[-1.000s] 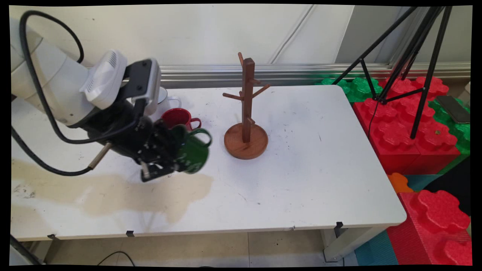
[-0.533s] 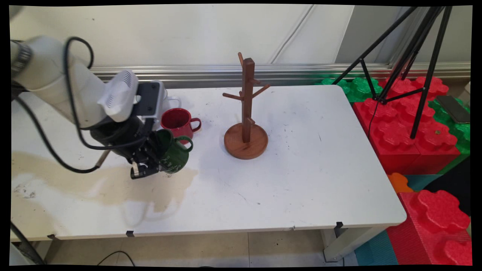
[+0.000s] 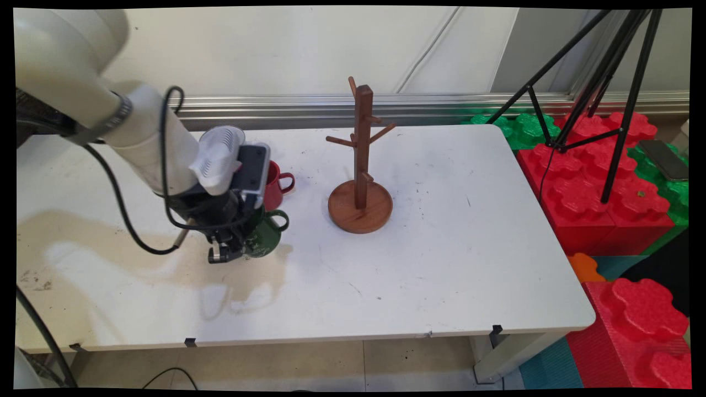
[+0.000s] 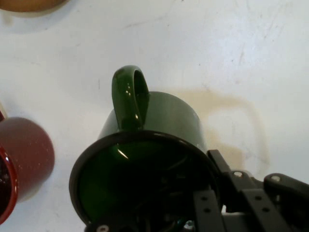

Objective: Place the picked object on the table

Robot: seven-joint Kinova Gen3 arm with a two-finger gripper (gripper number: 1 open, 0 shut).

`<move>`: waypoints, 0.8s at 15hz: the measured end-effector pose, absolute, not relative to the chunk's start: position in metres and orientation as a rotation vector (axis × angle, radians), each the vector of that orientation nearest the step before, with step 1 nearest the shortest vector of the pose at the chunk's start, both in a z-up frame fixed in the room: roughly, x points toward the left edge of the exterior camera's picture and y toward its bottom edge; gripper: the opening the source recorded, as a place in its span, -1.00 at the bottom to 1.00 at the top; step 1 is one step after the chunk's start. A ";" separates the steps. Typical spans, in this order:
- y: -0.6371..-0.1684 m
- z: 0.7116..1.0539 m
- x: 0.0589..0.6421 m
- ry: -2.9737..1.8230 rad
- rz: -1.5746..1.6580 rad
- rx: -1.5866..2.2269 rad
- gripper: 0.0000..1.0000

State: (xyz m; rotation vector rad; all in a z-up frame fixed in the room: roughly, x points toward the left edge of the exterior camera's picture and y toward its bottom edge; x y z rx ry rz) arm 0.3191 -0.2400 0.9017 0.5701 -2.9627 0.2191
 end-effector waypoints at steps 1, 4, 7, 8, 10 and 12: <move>-0.243 0.895 0.317 -2.981 0.212 0.561 -1.00; -0.249 0.882 0.311 -3.020 0.189 0.547 -1.00; -0.253 0.872 0.307 -3.052 0.168 0.543 -1.00; -0.255 0.868 0.306 -3.065 0.161 0.543 -1.00; -0.258 0.861 0.304 -3.085 0.148 0.542 -1.00; -0.261 0.853 0.302 -3.108 0.130 0.540 -1.00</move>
